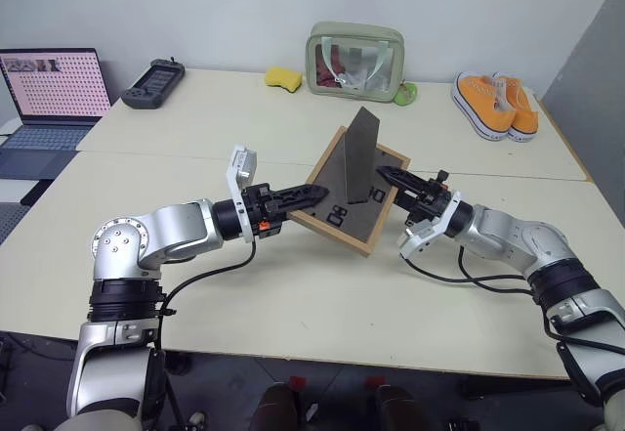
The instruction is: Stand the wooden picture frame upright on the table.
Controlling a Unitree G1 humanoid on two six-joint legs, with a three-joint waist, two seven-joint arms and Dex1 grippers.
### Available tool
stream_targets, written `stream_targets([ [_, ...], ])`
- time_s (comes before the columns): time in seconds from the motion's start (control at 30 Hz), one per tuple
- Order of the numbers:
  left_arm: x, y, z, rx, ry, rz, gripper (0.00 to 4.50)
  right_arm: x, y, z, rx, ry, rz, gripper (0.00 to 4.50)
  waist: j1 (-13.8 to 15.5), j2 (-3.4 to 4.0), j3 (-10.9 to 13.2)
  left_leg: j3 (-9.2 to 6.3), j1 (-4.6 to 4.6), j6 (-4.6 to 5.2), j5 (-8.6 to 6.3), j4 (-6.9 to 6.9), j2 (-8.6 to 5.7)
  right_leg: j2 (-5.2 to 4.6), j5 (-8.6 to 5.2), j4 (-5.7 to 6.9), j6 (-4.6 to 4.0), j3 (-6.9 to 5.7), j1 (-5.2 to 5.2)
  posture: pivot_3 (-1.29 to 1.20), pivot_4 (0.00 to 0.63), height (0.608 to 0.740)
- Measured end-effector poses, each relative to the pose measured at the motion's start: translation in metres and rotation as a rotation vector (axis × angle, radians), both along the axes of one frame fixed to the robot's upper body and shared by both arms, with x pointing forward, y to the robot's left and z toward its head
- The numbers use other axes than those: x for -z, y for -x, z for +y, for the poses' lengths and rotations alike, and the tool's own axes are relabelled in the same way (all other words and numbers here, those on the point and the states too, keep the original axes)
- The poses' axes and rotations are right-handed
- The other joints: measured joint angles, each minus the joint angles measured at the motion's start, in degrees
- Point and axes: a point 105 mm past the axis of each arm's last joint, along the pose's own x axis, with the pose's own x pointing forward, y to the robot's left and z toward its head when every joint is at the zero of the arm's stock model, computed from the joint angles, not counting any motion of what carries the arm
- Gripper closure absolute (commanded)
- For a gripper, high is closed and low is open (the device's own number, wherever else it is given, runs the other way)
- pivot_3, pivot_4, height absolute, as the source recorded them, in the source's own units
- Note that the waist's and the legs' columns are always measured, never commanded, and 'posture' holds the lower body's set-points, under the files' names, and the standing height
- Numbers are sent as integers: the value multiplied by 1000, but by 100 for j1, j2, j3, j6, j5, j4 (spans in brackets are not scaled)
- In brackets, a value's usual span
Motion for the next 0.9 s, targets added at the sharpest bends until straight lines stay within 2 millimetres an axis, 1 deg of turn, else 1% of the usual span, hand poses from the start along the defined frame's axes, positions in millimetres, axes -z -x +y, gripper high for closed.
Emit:
stream_targets([
  [0.03,0,0,0,0,0,0,2866,0,0,0,0,0,0,3169,0,0,0,0,0,0,0,0,0,0,0,0,0,0,0,0,150,740],
  [0.07,0,0,0,-1,-1,0,2512,0,0,0,0,1,0,3169,0,0,0,0,0,0,0,0,0,0,0,0,0,0,0,0,150,740],
  [0.1,0,0,0,-3,0,-2,2465,1,0,0,0,4,3,3169,0,0,0,0,0,0,0,0,0,0,0,0,0,0,0,0,150,740],
  [0.27,-2,0,2,-7,-15,-14,1330,5,-1,1,3,17,19,3169,-1,0,0,0,0,0,0,0,-1,0,0,0,0,0,0,0,150,740],
  [0.37,-5,0,4,-17,-17,-25,760,7,-1,1,1,22,23,3169,0,0,0,-1,0,0,0,0,-1,0,0,0,0,0,0,0,150,740],
  [0.5,-6,4,5,-12,-53,-78,760,9,-1,1,1,26,32,3169,-1,0,0,0,0,0,0,-1,-1,0,0,0,0,0,0,0,150,740],
  [0.63,-7,6,12,-78,-157,-220,760,13,-3,1,4,29,49,3169,-2,0,0,1,0,0,0,-3,0,1,0,-3,-1,0,0,0,150,740],
  [0.7,-9,6,19,-142,-230,-329,760,16,-5,0,7,27,70,3169,-4,0,0,2,0,0,0,-4,1,1,-1,-4,-3,1,0,0,150,740],
  [0.77,-2,7,35,-254,-394,-475,760,16,-7,5,-12,5,97,3169,-58,0,0,12,4,0,0,-16,5,3,-1,-16,-4,9,-1,0,150,740],
  [0.8,-1,10,40,-300,-469,-561,760,20,-9,8,-19,19,126,3169,-83,-1,-1,12,5,-1,0,-19,6,3,-2,-16,-5,7,1,0,150,740],
  [0.87,3,19,45,-363,-585,-698,760,29,-12,13,-33,9,210,3169,-104,-1,-1,11,6,0,0,-22,7,3,-2,-20,-8,6,2,0,150,740],
  [0.9,3,22,45,-384,-605,-730,760,32,-12,16,-42,3,237,3169,-109,-1,-1,11,6,0,0,-21,8,3,-2,-19,-8,6,3,0,150,740],
])
